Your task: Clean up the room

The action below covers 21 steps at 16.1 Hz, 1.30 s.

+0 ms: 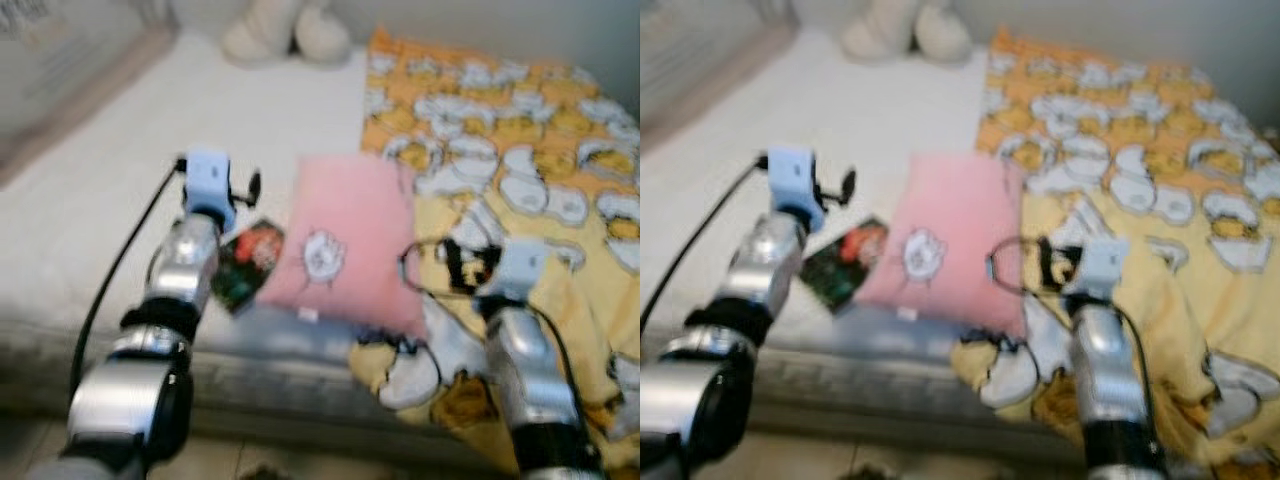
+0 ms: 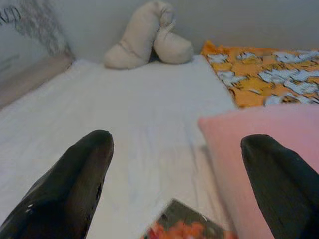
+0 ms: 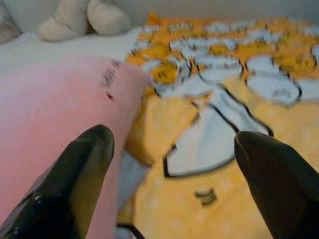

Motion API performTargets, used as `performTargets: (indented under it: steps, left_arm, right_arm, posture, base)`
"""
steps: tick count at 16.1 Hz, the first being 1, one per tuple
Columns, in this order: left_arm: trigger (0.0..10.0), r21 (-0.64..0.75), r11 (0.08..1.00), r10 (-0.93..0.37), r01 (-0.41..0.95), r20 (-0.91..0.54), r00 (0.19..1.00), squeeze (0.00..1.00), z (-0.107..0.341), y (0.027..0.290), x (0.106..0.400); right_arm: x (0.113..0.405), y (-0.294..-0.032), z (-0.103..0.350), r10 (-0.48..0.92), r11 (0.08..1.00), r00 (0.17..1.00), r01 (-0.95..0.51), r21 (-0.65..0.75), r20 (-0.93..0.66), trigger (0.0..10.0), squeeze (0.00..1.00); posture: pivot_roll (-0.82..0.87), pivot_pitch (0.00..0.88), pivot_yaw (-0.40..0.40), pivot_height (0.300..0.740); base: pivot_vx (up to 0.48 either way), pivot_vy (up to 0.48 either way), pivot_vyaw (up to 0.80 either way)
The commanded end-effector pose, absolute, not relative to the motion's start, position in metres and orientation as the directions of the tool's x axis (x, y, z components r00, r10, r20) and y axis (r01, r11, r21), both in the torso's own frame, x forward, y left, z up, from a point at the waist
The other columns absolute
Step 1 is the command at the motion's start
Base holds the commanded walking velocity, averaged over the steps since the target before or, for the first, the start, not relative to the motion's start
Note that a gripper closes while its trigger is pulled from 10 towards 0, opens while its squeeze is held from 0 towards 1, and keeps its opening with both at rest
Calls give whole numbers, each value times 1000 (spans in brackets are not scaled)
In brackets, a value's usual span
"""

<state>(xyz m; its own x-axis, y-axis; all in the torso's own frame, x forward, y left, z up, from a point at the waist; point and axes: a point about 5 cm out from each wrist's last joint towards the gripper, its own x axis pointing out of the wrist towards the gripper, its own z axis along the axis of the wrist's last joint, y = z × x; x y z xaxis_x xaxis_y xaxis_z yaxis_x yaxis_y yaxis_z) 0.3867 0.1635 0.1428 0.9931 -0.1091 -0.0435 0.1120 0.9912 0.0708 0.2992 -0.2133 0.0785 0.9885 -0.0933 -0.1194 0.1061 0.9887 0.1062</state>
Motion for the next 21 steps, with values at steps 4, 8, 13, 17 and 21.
performTargets:
  steps: [4,8,13,17,21]
  left_arm:
    - [10000,-193,952,-268,237,-155,951,0,164,144,404]
    - [10000,-277,929,-320,244,-271,908,0,154,149,401]
    - [10000,-269,931,-336,247,-366,868,0,138,145,395]
    - [10000,-334,912,-353,237,-349,868,0,140,135,397]
    - [10000,-405,844,-485,352,-297,822,0,146,105,396]
  right_arm:
    - [326,-254,95,-104,962,983,138,235,-152,10000,0]
    - [342,-244,92,16,926,977,67,370,-215,10000,0]
    - [350,-216,79,109,856,960,42,515,-259,10000,0]
    - [356,-186,73,176,837,940,15,548,-294,10000,0]
    - [358,-167,69,194,784,933,38,620,-302,10000,0]
  posture:
    - [-13,0,11,740]
    - [-16,46,3,740]
    - [17,161,-10,740]
    - [26,208,-24,740]
    - [34,213,-28,740]
  base:
    - [0,0,0]
    - [0,0,0]
    - [0,0,0]
    - [0,0,0]
    - [0,0,0]
